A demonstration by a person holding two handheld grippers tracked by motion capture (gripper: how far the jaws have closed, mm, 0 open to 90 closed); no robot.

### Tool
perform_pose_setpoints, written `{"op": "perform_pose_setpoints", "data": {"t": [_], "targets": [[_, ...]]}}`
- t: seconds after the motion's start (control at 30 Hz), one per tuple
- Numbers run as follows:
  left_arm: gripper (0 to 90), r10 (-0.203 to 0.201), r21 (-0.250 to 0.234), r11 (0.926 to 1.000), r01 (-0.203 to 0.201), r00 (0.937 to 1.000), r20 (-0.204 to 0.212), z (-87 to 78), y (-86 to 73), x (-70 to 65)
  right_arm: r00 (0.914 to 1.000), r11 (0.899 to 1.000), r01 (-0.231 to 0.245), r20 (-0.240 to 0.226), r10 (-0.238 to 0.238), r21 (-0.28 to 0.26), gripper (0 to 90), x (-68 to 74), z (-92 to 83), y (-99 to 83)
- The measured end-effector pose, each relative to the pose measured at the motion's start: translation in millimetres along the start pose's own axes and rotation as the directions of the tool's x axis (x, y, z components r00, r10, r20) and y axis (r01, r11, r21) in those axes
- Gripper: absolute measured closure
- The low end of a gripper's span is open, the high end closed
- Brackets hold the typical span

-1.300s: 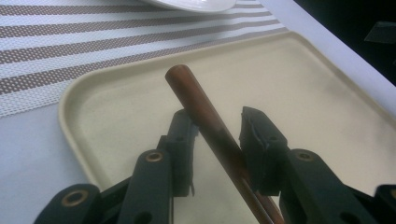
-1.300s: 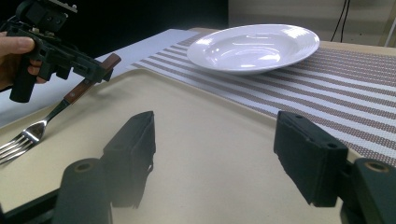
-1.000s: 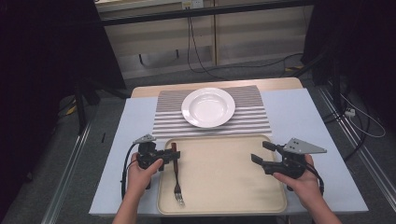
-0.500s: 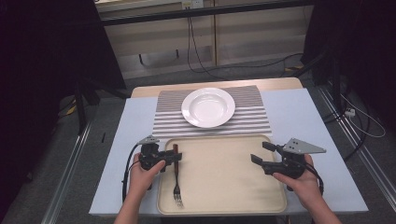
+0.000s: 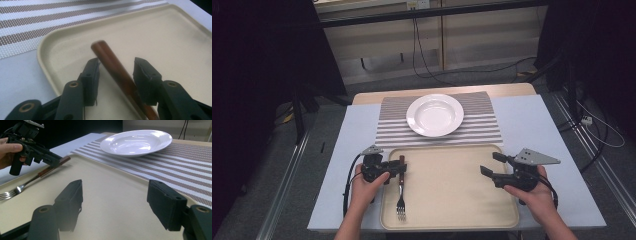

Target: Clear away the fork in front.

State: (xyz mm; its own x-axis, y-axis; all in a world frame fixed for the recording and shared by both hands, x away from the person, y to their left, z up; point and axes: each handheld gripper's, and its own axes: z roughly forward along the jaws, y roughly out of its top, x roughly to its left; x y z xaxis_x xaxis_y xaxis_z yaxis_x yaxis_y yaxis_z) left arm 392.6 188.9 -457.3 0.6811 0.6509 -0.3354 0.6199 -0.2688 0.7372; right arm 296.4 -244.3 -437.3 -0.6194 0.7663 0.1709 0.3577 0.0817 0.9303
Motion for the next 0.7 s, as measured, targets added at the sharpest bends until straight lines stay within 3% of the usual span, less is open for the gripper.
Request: {"op": "perform_pose_setpoints", "data": {"t": [0.27,0.43,0.53,0.57,0.7], "targets": [[57.1,-0.009,-0.033,0.9994,0.009,0.9999,-0.013,-5.5,1.7,-0.7,0.9999,1.0,0.005,0.009,-0.005,0.002,29.1,-1.4,-4.7,-2.0],[49.0,-0.015,-0.113,0.9936,0.012,0.9996,-0.023,-21.9,5.1,-5.0,0.9994,1.0,0.003,0.035,-0.003,-0.001,28.1,-3.1,-12.3,-3.4],[43.2,0.007,-0.114,0.9934,-0.012,0.9992,-0.04,-29.9,4.3,-7.4,0.9989,1.0,0.005,0.046,-0.006,0.002,27.4,-4.4,-13.6,-3.3],[40.2,0.038,-0.103,0.9937,-0.043,0.9982,-0.047,-33.5,3.0,-9.8,0.9985,1.0,0.001,0.054,-0.002,0.009,27.0,-5.7,-14.4,-3.2],[34.7,0.049,-0.112,0.9923,-0.054,0.9978,-0.046,-40.2,-0.2,-12.2,0.9975,1.0,0.012,0.07,-0.013,0.025,25.7,-5.8,-17.9,-3.6]]}}
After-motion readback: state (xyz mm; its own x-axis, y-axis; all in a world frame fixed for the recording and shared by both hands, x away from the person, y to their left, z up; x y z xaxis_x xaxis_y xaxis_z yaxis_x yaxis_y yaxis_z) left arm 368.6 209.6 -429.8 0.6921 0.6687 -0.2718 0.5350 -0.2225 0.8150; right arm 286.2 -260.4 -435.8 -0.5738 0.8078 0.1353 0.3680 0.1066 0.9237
